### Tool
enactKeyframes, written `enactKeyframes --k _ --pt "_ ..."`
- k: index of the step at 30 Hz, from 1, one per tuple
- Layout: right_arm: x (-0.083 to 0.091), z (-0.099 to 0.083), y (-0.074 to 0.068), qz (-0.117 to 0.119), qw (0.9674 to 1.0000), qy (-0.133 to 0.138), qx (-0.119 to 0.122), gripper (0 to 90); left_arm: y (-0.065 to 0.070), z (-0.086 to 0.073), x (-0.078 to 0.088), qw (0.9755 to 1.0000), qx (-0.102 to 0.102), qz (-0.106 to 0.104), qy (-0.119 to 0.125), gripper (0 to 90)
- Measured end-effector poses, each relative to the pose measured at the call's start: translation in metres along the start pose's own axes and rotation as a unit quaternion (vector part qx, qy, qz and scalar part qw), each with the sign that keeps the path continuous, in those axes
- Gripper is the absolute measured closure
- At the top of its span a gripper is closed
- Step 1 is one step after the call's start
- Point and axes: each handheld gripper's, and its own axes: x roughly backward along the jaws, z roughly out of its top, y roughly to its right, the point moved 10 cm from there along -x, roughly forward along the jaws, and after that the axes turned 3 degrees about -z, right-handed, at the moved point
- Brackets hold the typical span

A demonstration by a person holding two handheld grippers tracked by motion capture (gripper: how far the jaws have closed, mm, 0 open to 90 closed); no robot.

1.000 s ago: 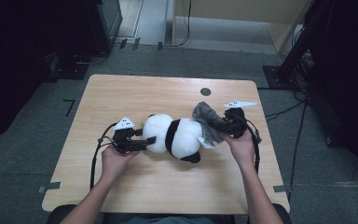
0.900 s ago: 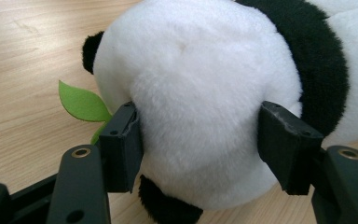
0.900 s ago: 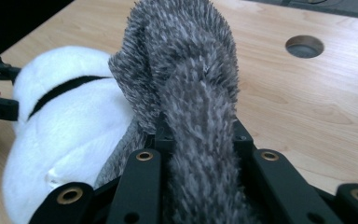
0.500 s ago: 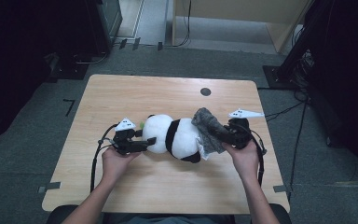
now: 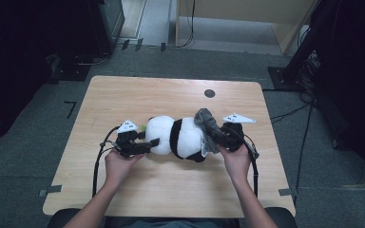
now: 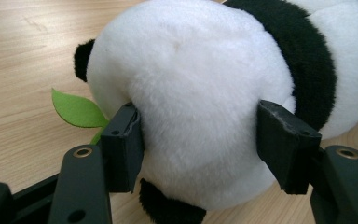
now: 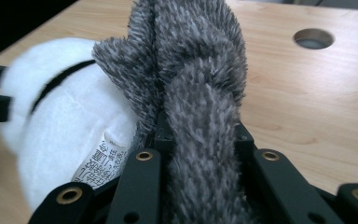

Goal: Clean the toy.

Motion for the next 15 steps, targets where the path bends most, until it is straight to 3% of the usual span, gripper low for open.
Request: enactKeyframes --k 7,15 --pt "-0.013 -0.014 0.014 -0.022 0.9993 -0.029 -0.012 73.5 0.001 0.0 0.0 0.9999 -0.009 0.002 0.007 37.3" --pt "-0.029 -0.041 0.018 -0.016 0.9968 -0.077 -0.012 74.0 0.0 -0.001 0.0 0.9999 -0.011 -0.001 0.01 36.9"
